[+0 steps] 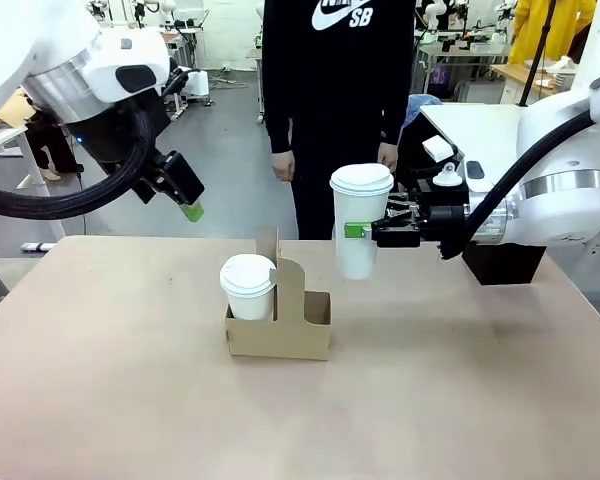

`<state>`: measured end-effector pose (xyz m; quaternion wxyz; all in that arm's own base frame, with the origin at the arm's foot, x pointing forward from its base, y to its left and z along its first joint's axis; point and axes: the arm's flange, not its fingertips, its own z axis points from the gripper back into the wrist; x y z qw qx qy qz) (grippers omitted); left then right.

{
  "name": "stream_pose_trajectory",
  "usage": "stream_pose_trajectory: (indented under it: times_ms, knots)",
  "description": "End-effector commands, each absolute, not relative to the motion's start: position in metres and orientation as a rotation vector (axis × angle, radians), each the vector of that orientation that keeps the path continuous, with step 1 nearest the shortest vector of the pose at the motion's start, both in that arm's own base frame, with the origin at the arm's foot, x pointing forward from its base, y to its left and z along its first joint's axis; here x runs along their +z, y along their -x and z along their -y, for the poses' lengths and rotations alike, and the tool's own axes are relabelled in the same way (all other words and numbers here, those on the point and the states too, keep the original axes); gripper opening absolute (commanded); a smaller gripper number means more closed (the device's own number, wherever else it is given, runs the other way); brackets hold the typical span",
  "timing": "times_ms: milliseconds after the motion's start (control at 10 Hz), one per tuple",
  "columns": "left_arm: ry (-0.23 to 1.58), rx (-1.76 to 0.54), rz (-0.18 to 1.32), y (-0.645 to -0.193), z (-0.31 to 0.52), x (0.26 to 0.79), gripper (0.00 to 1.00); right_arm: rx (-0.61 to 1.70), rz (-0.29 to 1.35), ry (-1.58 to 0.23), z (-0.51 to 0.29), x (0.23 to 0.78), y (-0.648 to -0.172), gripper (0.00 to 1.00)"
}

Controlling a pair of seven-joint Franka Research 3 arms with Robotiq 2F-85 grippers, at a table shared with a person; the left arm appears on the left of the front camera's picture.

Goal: Pour a drink into a cup and package it in a carrier.
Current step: Insert the held 600 ml Paper Cup into the Cup Carrier.

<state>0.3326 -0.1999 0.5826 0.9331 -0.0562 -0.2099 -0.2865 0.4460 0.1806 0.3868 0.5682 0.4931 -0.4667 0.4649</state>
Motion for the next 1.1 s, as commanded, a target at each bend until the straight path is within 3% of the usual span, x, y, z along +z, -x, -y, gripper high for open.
stream_pose_trajectory:
  times_ms: [0, 500, 1000]
  knots:
    - [0.115, -0.587, 0.431, -0.332, 0.194, 0.58, 1.0, 1.092, 1.096, -1.159, -0.181, 0.387, -0.446, 0.8]
    - [0.189, -0.627, 0.463, -0.374, 0.117, 0.538, 1.0, 1.217, 1.114, -1.308, -0.225, 0.363, -0.464, 0.8]
    - [0.292, -0.71, 0.572, -0.382, 0.075, 0.505, 1.0, 1.254, 1.057, -1.383, -0.252, 0.344, -0.466, 0.8]
